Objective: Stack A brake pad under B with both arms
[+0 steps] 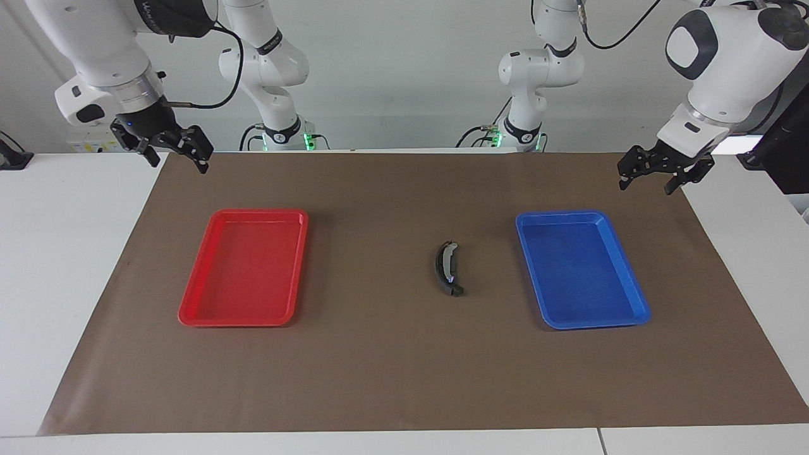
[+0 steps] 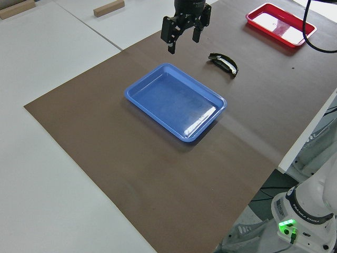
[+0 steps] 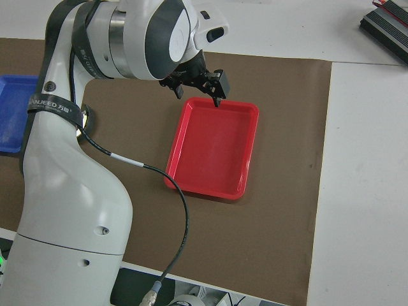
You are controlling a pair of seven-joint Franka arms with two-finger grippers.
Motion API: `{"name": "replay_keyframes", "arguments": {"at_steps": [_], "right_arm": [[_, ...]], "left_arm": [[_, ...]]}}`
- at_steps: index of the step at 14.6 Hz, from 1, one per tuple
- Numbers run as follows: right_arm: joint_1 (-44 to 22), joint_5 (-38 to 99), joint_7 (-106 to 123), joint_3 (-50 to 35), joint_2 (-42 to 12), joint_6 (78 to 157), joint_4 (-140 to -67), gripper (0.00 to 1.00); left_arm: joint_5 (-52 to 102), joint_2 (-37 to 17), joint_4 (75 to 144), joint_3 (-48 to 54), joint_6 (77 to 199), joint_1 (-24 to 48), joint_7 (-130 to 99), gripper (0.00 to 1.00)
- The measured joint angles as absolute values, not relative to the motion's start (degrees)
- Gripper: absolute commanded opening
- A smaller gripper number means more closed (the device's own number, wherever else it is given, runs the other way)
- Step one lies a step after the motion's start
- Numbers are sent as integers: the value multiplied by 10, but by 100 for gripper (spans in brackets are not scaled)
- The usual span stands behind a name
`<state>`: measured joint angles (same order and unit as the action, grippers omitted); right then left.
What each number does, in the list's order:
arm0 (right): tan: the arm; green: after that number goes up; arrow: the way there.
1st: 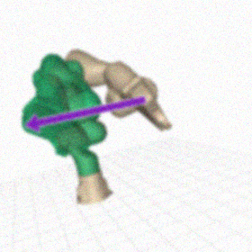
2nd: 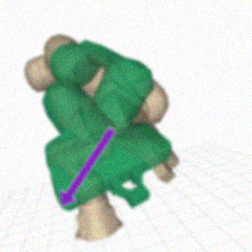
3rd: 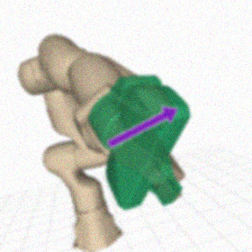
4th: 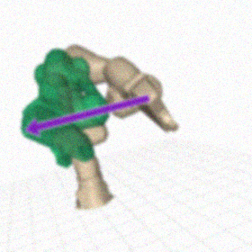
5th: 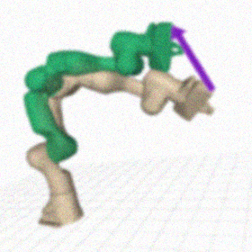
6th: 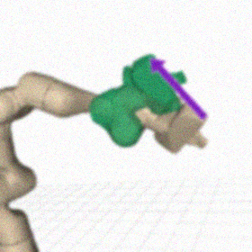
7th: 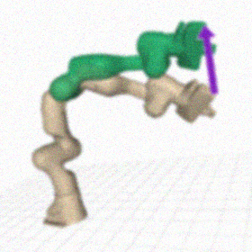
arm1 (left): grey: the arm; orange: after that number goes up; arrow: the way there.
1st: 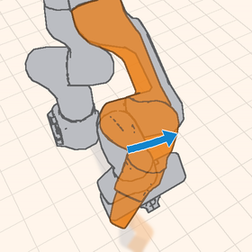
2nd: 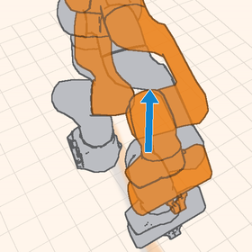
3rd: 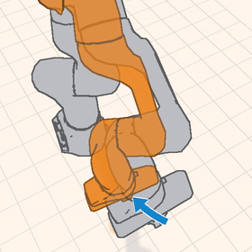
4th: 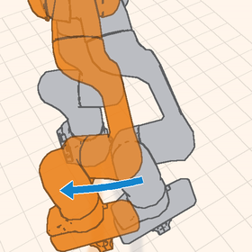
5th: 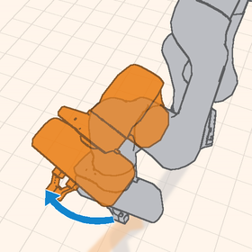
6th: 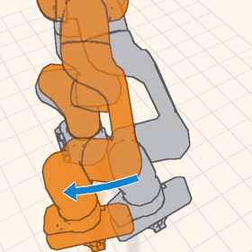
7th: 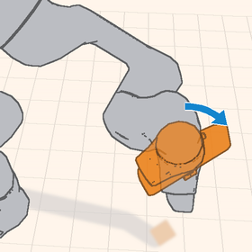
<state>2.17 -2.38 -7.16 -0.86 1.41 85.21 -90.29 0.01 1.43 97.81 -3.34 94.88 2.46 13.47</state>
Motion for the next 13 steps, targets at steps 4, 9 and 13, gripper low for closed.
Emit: {"name": "replay_keyframes", "arguments": {"at_steps": [4,9,13], "right_arm": [[21,-24,-72,-14,14,852,-904,99],[21,-23,-71,-14,14,850,-899,99],[21,-23,-44,-14,14,835,-890,99]], "left_arm": [[0,14,978,-34,949,24,135,99],[0,14,978,-34,949,24,135,99],[0,14,978,-34,949,23,135,99]]}}
